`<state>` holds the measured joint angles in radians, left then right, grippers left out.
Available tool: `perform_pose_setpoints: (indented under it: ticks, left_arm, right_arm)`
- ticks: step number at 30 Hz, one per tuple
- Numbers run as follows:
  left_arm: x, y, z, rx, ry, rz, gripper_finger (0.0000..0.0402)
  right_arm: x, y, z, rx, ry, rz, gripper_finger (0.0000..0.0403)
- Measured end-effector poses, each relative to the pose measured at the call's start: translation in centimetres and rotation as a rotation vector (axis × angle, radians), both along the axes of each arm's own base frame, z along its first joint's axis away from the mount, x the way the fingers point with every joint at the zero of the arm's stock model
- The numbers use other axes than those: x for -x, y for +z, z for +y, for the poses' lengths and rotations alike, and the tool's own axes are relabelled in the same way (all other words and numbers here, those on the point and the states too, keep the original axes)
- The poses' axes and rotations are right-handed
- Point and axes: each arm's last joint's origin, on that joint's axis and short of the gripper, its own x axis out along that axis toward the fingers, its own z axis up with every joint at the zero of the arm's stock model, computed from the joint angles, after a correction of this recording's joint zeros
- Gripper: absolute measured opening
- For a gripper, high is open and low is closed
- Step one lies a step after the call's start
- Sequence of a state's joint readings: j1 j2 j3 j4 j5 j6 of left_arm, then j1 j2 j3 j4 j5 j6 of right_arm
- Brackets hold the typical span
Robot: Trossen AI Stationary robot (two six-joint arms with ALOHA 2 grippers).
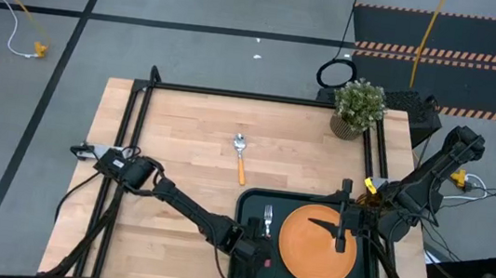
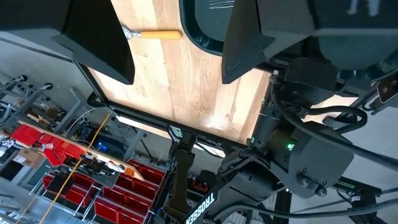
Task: Pick and place plate/cup/fork/spoon on tray
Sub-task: Put the pink fork on the left side of the orange plate
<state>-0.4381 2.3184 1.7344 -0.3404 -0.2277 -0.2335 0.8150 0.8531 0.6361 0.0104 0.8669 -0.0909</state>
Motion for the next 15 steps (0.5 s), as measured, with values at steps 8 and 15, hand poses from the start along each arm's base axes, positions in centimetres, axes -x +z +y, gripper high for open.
perform_pose_setpoints:
  ticks: [8, 15]
  left_arm:
    - [0.6, 1.1, 0.2, -0.011, 0.002, 0.032, 0.0001]
    - [0.6, 2.3, 1.1, -0.017, 0.033, 0.023, 0.0001]
  right_arm:
    - [0.0, 0.0, 0.0, 0.0, 0.0, 0.0, 0.0235]
    - [0.0, 0.0, 0.0, 0.0, 0.0, 0.0, 0.0235]
